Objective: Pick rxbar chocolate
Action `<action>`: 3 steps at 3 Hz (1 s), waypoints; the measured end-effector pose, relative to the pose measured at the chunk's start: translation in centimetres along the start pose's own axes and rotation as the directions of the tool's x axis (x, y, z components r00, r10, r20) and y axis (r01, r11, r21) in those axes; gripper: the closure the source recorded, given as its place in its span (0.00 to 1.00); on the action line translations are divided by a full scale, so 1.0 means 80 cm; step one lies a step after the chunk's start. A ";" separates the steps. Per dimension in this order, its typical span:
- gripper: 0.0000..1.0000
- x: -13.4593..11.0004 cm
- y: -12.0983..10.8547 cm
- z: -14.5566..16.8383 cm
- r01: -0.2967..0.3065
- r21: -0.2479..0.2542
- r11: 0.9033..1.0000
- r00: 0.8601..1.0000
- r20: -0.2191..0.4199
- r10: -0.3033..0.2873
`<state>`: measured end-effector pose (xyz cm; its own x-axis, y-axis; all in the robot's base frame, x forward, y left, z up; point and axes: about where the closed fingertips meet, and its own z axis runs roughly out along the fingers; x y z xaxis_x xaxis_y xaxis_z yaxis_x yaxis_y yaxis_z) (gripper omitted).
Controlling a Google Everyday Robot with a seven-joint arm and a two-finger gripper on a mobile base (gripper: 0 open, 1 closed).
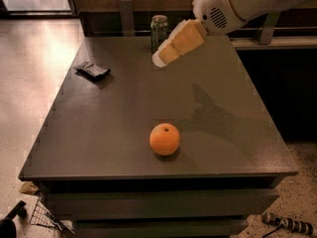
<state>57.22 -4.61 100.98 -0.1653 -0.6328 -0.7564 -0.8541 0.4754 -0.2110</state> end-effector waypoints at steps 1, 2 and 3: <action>0.00 -0.020 -0.002 0.038 -0.090 0.027 0.996 0.992 0.087 0.087; 0.00 -0.020 -0.002 0.039 -0.090 0.027 0.996 0.992 0.086 0.087; 0.00 -0.025 -0.004 0.053 -0.086 0.042 0.995 0.994 0.071 0.083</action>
Offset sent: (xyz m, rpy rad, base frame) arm 0.0129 0.0231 -0.0090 0.0851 0.0096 -0.0404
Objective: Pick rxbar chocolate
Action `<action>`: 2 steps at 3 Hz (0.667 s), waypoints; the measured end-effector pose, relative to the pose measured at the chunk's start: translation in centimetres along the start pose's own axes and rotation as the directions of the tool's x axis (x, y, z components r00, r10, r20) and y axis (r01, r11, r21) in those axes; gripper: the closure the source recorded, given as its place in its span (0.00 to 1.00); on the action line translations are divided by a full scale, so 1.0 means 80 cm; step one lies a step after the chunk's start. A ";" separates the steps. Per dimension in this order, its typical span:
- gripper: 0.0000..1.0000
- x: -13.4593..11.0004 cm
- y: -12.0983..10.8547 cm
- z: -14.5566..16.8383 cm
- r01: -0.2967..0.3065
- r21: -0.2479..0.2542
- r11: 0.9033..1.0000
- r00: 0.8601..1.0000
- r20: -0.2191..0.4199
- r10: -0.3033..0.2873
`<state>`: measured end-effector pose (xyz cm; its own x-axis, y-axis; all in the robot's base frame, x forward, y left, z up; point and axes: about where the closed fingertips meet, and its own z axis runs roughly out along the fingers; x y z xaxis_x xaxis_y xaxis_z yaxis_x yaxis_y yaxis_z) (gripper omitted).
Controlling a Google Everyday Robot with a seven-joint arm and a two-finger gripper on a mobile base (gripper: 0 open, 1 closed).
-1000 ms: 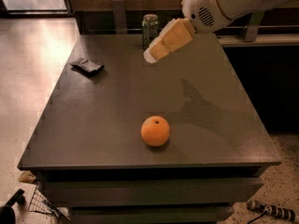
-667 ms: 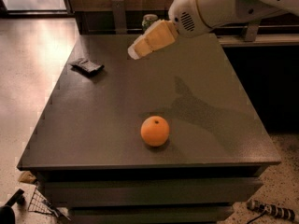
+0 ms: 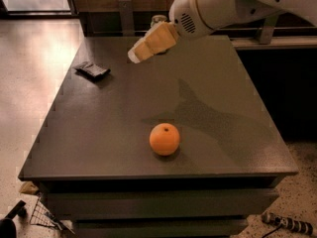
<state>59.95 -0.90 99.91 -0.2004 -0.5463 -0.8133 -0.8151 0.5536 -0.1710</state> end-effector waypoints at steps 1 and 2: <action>0.00 -0.005 0.004 0.047 0.013 -0.013 1.000 1.000 0.008 -0.013; 0.00 -0.007 0.012 0.109 -0.003 -0.038 0.999 0.997 0.079 0.006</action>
Offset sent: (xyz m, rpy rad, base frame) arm 0.0710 0.1065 -0.0789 0.1985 -0.0458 0.0638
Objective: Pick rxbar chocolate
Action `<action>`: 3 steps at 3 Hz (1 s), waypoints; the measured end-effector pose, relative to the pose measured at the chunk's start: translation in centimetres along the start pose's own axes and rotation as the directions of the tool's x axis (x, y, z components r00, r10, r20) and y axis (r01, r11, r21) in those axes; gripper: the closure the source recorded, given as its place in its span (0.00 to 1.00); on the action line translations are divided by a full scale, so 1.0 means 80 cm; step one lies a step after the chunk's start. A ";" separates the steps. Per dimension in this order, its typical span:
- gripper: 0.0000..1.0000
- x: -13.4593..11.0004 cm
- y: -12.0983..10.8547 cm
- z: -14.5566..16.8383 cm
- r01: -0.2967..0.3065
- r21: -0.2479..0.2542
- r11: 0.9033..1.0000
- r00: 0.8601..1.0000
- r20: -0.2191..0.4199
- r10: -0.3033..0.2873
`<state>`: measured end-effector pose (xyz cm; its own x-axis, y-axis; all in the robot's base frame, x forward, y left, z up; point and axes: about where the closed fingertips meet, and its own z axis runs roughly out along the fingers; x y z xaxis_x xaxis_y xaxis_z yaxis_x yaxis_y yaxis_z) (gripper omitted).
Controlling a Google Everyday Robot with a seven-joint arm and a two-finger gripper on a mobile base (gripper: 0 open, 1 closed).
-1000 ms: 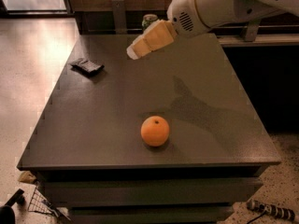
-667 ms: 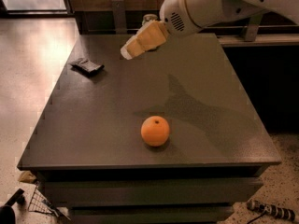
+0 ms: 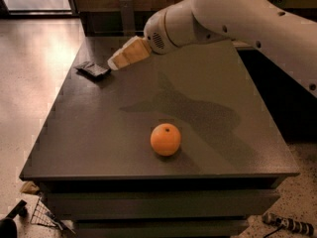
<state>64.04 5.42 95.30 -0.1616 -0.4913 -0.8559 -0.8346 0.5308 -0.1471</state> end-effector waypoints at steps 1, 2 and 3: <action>0.00 0.004 0.014 0.077 -0.056 -0.054 0.997 0.989 0.137 0.063; 0.00 0.000 0.022 0.115 -0.077 -0.093 0.993 0.974 0.208 0.095; 0.00 -0.006 0.039 0.160 -0.093 -0.149 0.984 0.956 0.262 0.130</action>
Offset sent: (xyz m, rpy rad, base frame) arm 0.0499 0.1005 -0.0649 0.3422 -0.0176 0.0896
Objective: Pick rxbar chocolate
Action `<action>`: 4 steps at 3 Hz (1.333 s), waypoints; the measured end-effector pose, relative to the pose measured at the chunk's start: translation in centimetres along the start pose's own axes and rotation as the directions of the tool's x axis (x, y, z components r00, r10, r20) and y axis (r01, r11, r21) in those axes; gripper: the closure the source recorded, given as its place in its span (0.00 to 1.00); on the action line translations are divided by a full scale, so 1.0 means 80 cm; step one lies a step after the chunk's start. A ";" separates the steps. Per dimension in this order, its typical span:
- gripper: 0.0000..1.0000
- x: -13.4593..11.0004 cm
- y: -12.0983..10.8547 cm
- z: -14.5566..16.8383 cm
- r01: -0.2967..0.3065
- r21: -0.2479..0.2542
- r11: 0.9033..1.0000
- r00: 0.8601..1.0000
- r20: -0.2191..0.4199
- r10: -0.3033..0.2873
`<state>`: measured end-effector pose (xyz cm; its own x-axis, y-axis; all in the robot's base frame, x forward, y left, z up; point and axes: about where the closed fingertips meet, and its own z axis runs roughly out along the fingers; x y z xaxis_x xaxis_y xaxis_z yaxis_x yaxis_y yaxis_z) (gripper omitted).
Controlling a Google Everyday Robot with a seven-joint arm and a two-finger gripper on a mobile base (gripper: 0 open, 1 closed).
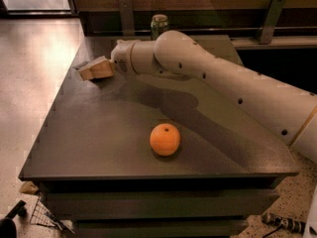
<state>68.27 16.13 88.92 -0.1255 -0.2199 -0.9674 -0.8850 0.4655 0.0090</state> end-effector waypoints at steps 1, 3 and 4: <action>0.00 0.012 0.008 0.034 -0.012 -0.013 1.000 1.000 0.003 0.012; 0.00 0.052 -0.007 0.068 -0.022 0.027 0.999 0.996 -0.085 0.024; 0.01 0.077 -0.018 0.075 -0.037 0.049 0.998 0.993 -0.113 0.043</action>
Offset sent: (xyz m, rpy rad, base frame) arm 0.0290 0.0408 -0.0615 -0.0925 0.0621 -0.0434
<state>71.44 19.25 81.41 -0.2131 -0.2953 -0.9313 -0.8567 0.5148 0.0328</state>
